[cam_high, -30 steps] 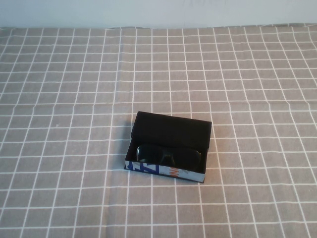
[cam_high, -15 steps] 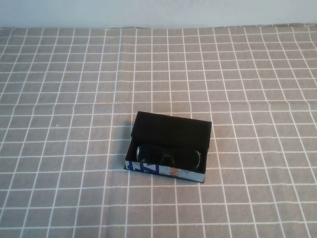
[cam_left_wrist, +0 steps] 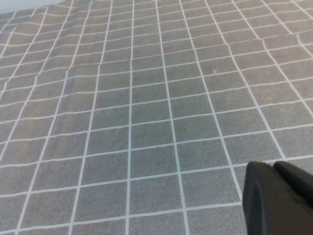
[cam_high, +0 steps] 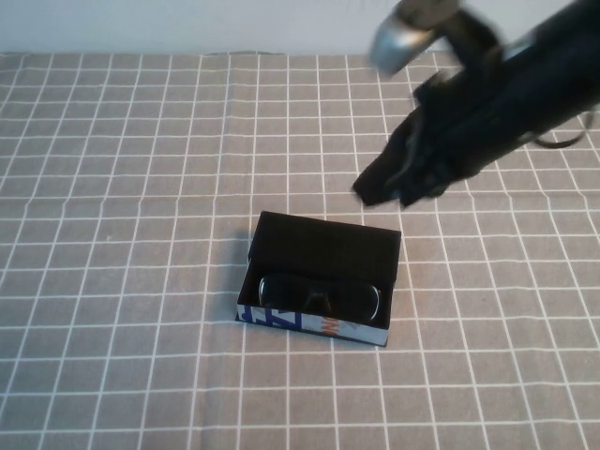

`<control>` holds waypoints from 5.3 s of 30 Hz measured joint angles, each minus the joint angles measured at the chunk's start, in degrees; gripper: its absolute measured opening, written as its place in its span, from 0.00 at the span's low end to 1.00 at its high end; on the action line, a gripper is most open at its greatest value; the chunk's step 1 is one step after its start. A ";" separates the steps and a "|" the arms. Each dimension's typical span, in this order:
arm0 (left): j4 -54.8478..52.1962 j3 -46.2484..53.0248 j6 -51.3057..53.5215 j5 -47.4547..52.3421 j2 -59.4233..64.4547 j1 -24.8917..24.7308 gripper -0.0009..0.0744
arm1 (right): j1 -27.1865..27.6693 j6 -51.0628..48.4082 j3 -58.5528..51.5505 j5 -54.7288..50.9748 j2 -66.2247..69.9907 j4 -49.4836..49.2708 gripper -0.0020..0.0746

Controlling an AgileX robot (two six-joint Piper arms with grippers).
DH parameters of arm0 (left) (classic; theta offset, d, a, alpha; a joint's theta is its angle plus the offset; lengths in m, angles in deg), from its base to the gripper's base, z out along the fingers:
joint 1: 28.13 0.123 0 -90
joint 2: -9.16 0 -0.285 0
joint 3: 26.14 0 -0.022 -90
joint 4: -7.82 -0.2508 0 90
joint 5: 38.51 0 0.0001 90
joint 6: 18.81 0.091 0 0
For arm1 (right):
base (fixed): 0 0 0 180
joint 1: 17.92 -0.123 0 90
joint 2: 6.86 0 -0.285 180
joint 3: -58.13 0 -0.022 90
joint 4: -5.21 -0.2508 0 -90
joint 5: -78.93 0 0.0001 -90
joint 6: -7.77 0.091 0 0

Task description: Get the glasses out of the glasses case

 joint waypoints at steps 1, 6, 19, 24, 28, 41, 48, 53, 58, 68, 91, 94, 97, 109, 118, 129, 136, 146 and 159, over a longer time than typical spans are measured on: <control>0.00 0.00 0.00 0.00 0.00 0.00 0.01 | -1.95 0.00 1.02 -0.62 1.28 2.48 0.00; 0.00 0.00 0.00 0.00 0.00 0.00 0.01 | -10.31 0.13 3.73 -1.74 5.87 15.35 0.00; 0.00 0.00 0.00 0.00 0.00 0.00 0.01 | -15.77 3.01 3.84 3.42 15.68 28.33 0.41; 0.00 0.00 0.00 0.00 0.00 0.00 0.01 | -15.77 3.14 3.84 6.70 18.69 29.04 0.46; 0.00 0.00 0.00 0.00 0.00 0.00 0.01 | -15.77 3.14 3.84 9.03 20.98 29.96 0.46; 0.00 0.00 0.00 0.00 0.00 0.00 0.01 | -15.77 3.23 4.08 14.46 25.65 30.62 0.46; 0.00 0.00 0.00 0.00 0.00 0.00 0.01 | -15.77 3.23 4.29 16.85 26.10 30.90 0.36; 0.00 0.00 0.00 0.00 0.00 0.00 0.01 | -15.77 3.23 4.29 15.71 26.89 31.02 0.32; 0.00 0.00 0.00 0.00 0.00 0.00 0.01 | -15.77 3.23 4.29 15.56 27.34 31.02 0.30; 0.00 0.00 0.00 0.00 0.00 0.00 0.01 | -15.92 4.20 4.74 13.27 25.83 30.55 0.04; 0.00 0.00 0.00 0.00 0.00 0.00 0.01 | -3.05 4.77 5.91 -1.97 6.74 21.48 0.03; 0.00 0.00 0.00 0.00 0.00 0.00 0.01 | 2.55 8.21 2.52 -1.65 5.01 19.05 0.03; 0.00 0.00 0.00 0.00 0.00 0.00 0.01 | 7.12 13.14 -1.31 0.07 3.64 17.04 0.03; 0.00 0.00 0.00 0.00 0.00 0.00 0.01 | 10.69 20.77 -21.78 17.96 2.09 11.45 0.03; 0.00 0.00 0.00 0.00 0.00 0.00 0.01 | 10.69 22.33 -24.33 26.13 3.99 9.66 0.03; 0.00 0.00 0.00 0.00 0.00 0.00 0.01 | 10.69 22.51 -24.33 26.26 9.64 7.72 0.04; 0.00 0.00 0.00 0.00 0.00 0.00 0.01 | 10.69 22.60 -24.33 25.21 9.64 6.99 0.24; 0.00 0.00 0.00 0.00 0.00 0.00 0.01 | 10.69 22.60 -24.33 23.71 -0.37 7.76 0.28; 0.00 0.00 0.00 0.00 0.00 0.00 0.01 | 10.69 22.60 -24.33 21.16 -27.41 8.18 0.01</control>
